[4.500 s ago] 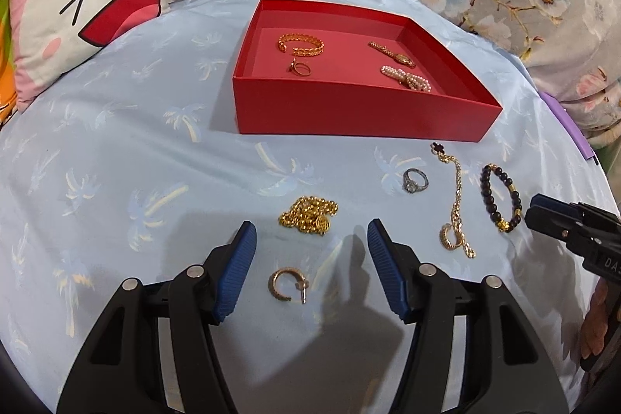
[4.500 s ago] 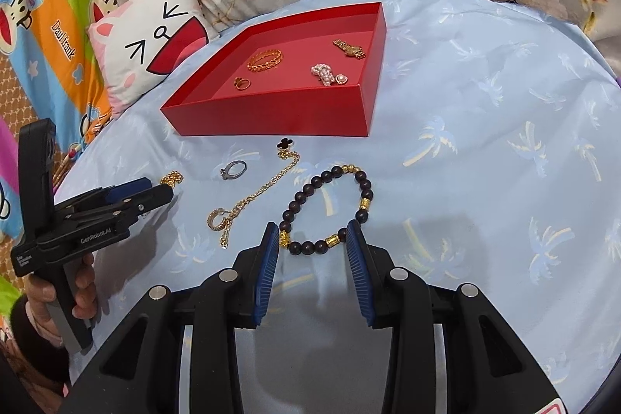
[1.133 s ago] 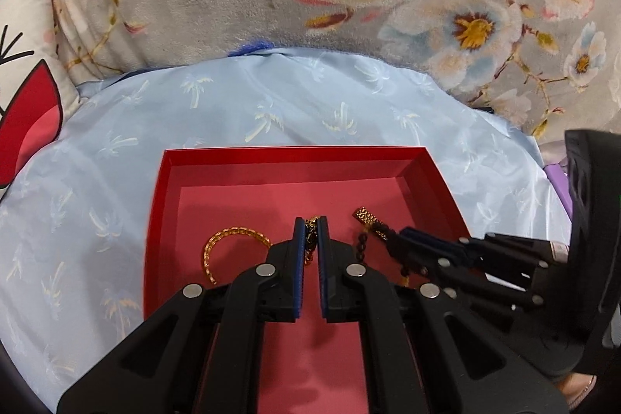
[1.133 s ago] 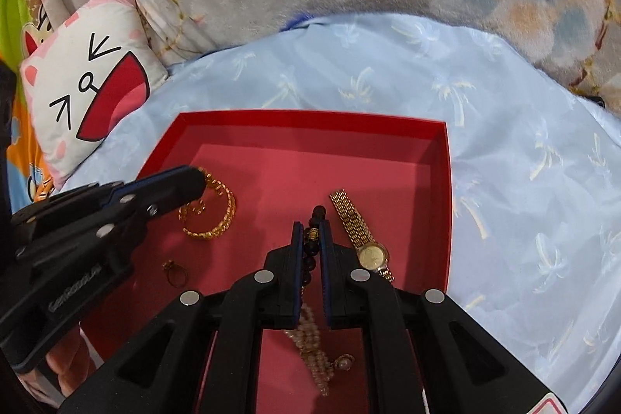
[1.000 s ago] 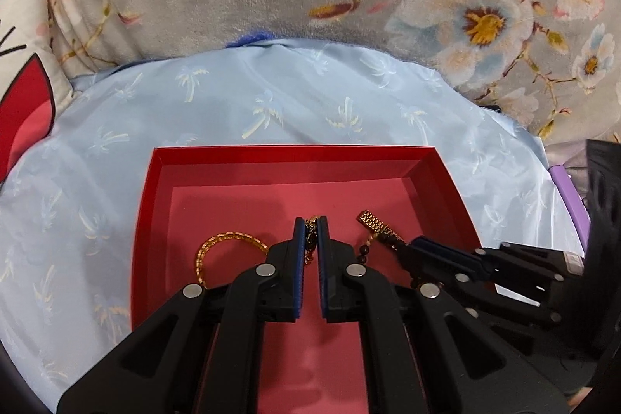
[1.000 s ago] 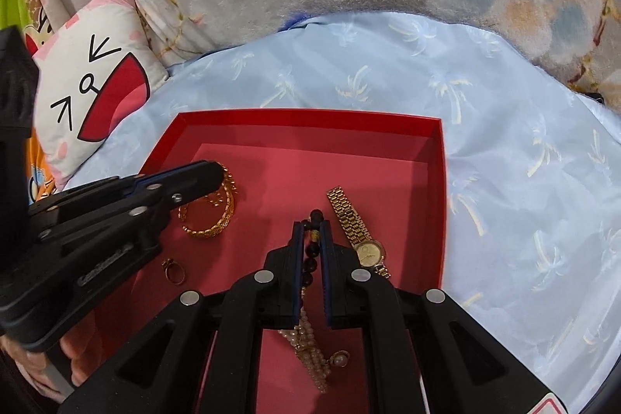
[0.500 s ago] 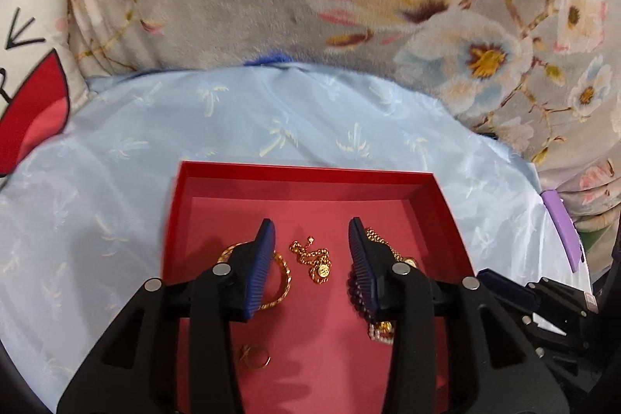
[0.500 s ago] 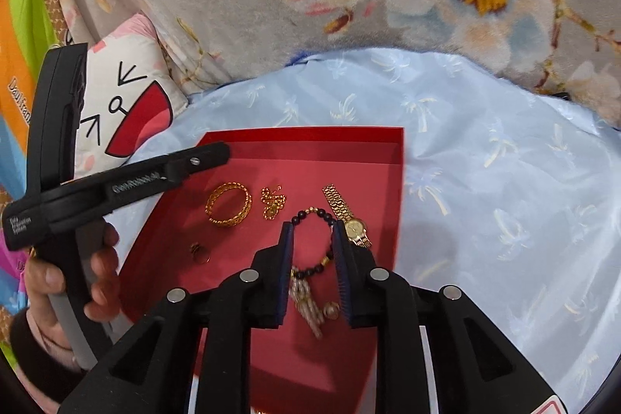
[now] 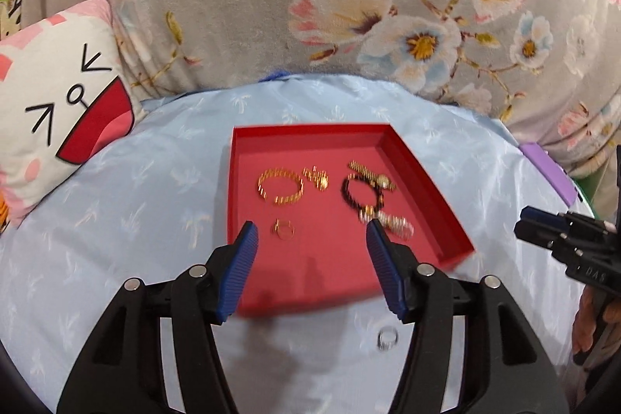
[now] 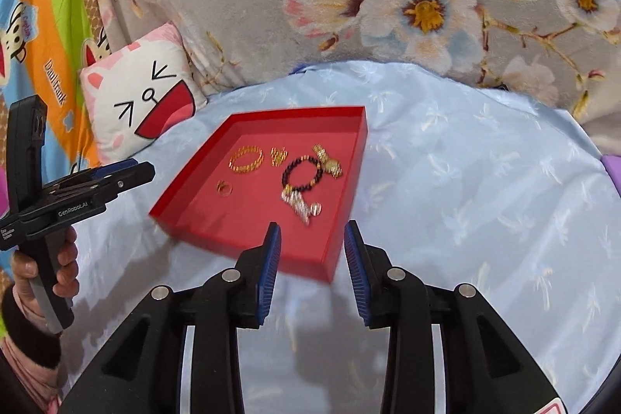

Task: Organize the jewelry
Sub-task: 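Open both tools in the red tray and lift them out, then grasp the silver stone ring with the left tool while the right tool grasps the black clover gold chain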

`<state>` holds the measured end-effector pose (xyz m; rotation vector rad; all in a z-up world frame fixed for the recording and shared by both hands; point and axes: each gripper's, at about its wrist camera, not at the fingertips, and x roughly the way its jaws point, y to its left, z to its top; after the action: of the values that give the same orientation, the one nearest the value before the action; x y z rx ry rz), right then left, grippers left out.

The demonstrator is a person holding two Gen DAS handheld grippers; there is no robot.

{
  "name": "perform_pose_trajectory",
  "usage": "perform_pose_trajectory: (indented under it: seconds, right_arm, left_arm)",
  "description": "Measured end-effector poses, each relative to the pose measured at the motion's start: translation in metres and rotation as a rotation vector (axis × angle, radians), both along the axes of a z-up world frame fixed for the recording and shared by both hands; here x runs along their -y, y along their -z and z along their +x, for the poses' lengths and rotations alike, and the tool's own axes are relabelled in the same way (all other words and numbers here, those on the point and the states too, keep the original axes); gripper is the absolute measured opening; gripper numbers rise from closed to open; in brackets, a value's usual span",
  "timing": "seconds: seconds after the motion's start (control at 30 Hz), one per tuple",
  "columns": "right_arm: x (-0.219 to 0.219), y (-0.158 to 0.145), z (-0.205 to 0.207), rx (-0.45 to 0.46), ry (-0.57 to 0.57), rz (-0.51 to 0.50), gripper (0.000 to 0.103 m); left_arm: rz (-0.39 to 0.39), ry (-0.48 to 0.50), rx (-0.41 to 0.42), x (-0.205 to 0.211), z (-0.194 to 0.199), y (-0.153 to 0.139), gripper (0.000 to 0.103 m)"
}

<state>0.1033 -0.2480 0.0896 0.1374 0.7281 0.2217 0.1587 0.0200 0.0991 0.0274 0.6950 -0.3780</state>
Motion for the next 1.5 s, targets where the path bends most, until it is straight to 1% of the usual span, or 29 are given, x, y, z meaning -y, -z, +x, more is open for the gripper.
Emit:
perform_pose_trajectory:
  seconds: [0.1, 0.2, 0.27, 0.43, 0.53, 0.67, 0.73, 0.8, 0.97, 1.07, 1.13, 1.17, 1.2, 1.3, 1.4, 1.5]
  right_arm:
    - [-0.005, 0.009, -0.021, -0.024, -0.020, 0.004, 0.034]
    - [-0.012, 0.019, -0.037, -0.039, -0.031, 0.008, 0.034]
    - [-0.019, 0.026, -0.045, -0.053, -0.042, 0.001, 0.034]
    - [-0.032, 0.043, -0.053, -0.086, -0.061, 0.000, 0.034]
    - [-0.043, 0.056, -0.055, -0.119, -0.081, 0.004, 0.034]
    - [-0.066, 0.067, -0.055, -0.146, -0.135, -0.008, 0.034]
    - [-0.080, 0.072, -0.054, -0.156, -0.169, -0.018, 0.034]
    - [-0.090, 0.077, -0.052, -0.165, -0.193, -0.028, 0.034]
    - [-0.110, 0.089, -0.042, -0.180, -0.214, -0.075, 0.034]
    - [-0.112, 0.091, -0.036, -0.172, -0.205, -0.100, 0.034]
    - [-0.114, 0.091, -0.034, -0.162, -0.195, -0.134, 0.027]
    - [-0.114, 0.092, -0.033, -0.156, -0.184, -0.153, 0.018]
    - [-0.112, 0.092, -0.033, -0.152, -0.180, -0.161, 0.018]
    - [-0.103, 0.092, -0.033, -0.161, -0.164, -0.142, 0.017]
    - [-0.090, 0.092, -0.034, -0.168, -0.138, -0.118, 0.018]
    - [-0.078, 0.091, -0.035, -0.173, -0.110, -0.100, 0.018]
  left_arm:
    - [0.029, -0.027, -0.012, -0.007, -0.021, 0.014, 0.056]
    - [0.040, -0.052, -0.049, -0.017, -0.040, 0.033, 0.057]
    - [0.027, -0.063, -0.099, -0.026, -0.055, 0.051, 0.057]
    - [0.024, -0.083, -0.189, -0.036, -0.072, 0.088, 0.057]
    - [0.029, -0.098, -0.187, -0.035, -0.076, 0.096, 0.057]
    - [0.043, -0.091, -0.163, -0.030, -0.080, 0.097, 0.057]
    - [0.027, -0.084, -0.160, -0.030, -0.082, 0.096, 0.057]
    - [0.010, -0.089, -0.156, -0.033, -0.082, 0.095, 0.060]
    - [-0.024, -0.097, -0.146, -0.037, -0.081, 0.093, 0.060]
    - [-0.021, -0.092, -0.140, -0.035, -0.082, 0.092, 0.060]
    - [-0.010, -0.089, -0.125, -0.032, -0.083, 0.090, 0.060]
    - [-0.003, -0.086, -0.118, -0.030, -0.083, 0.088, 0.060]
    - [0.007, -0.080, -0.110, -0.028, -0.084, 0.086, 0.060]
    - [0.012, -0.048, -0.108, -0.021, -0.082, 0.081, 0.060]
    - [0.007, 0.020, -0.128, -0.008, -0.077, 0.077, 0.060]
    - [0.021, 0.088, -0.152, 0.013, -0.067, 0.078, 0.060]
